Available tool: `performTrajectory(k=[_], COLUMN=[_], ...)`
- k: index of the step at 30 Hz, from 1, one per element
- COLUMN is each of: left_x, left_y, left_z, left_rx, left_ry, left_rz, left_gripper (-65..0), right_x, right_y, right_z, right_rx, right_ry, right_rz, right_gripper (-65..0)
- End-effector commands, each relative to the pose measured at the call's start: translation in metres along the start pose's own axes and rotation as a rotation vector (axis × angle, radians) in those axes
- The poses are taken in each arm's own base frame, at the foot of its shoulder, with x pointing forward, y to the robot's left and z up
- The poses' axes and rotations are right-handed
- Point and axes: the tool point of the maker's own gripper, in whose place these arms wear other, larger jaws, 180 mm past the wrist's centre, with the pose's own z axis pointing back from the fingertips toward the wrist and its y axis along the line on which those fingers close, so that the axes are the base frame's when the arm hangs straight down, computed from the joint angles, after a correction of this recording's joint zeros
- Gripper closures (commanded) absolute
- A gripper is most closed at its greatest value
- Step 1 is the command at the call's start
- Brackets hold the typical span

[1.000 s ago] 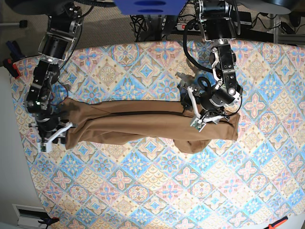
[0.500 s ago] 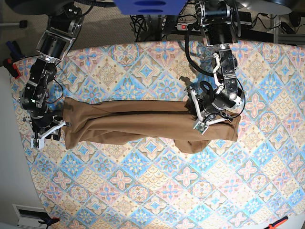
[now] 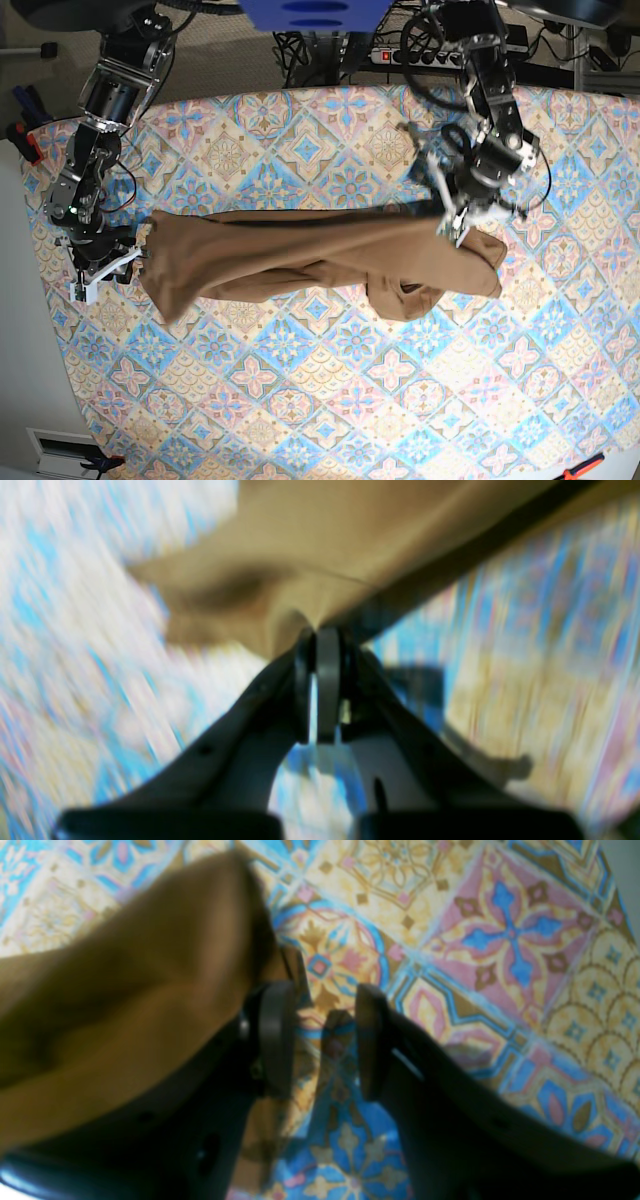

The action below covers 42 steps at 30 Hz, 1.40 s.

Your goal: Layout the t-shirt on the table in an organized manner, then fold the t-shirt properly

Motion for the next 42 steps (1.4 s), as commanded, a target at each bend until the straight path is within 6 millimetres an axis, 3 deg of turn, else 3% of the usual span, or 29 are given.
performTrajectory(k=[1, 6, 10, 12, 14, 18, 22, 28, 29, 33, 35, 37, 42], left_x=[-0.003, -0.068, -0.091, -0.095, -0.097, -0.097, -0.097, -0.099, -0.099, -0.100, -0.099, -0.099, -0.098], left_y=[0.003, -0.011, -0.018, -0.019, -0.019, -0.021, -0.021, -0.022, -0.022, -0.023, -0.023, -0.023, -0.022], left_z=[0.004, 0.016, 0.025, 0.024, 0.022, 0.021, 0.021, 0.021, 0.021, 0.022, 0.021, 0.021, 0.021], left_rx=[0.009, -0.032, -0.058, -0.061, -0.065, -0.070, -0.071, -0.072, -0.072, -0.074, -0.074, -0.074, -0.072], left_ry=[-0.006, 0.101, 0.129, 0.140, 0.144, 0.142, 0.143, 0.147, 0.147, 0.149, 0.149, 0.149, 0.147], left_rz=[-0.009, -0.037, -0.061, -0.060, -0.056, -0.053, -0.052, -0.050, -0.050, -0.050, -0.048, -0.048, -0.049], left_gripper=[0.0, 0.0, 0.0, 0.0, 0.0, 0.0, 0.0, 0.0, 0.0, 0.0, 0.0, 0.0, 0.0], right_x=[0.025, 0.024, 0.031, 0.047, 0.035, 0.032, 0.019, -0.016, -0.014, 0.028, 0.042, 0.044, 0.019], right_y=[-0.005, -0.005, 0.001, 0.018, 0.037, 0.058, 0.088, 0.106, 0.112, 0.149, 0.156, 0.155, 0.149], right_z=[0.005, 0.005, 0.009, 0.021, 0.035, 0.052, 0.044, 0.026, 0.023, 0.009, 0.004, -0.002, -0.017], right_rx=[-0.008, -0.008, 0.005, 0.062, 0.141, 0.188, 0.257, 0.315, 0.328, 0.400, 0.413, 0.410, 0.408], right_ry=[-0.069, -0.068, -0.092, -0.159, -0.172, -0.191, -0.139, -0.027, -0.024, -0.078, -0.091, -0.079, -0.002], right_rz=[0.008, 0.008, 0.009, 0.026, 0.060, 0.109, 0.158, 0.171, 0.180, 0.243, 0.255, 0.244, 0.212], right_gripper=[-19.6, -19.6, -19.5, -19.4, -19.5, -19.6, -19.6, -19.7, -19.7, -19.7, -19.7, -19.7, -19.7])
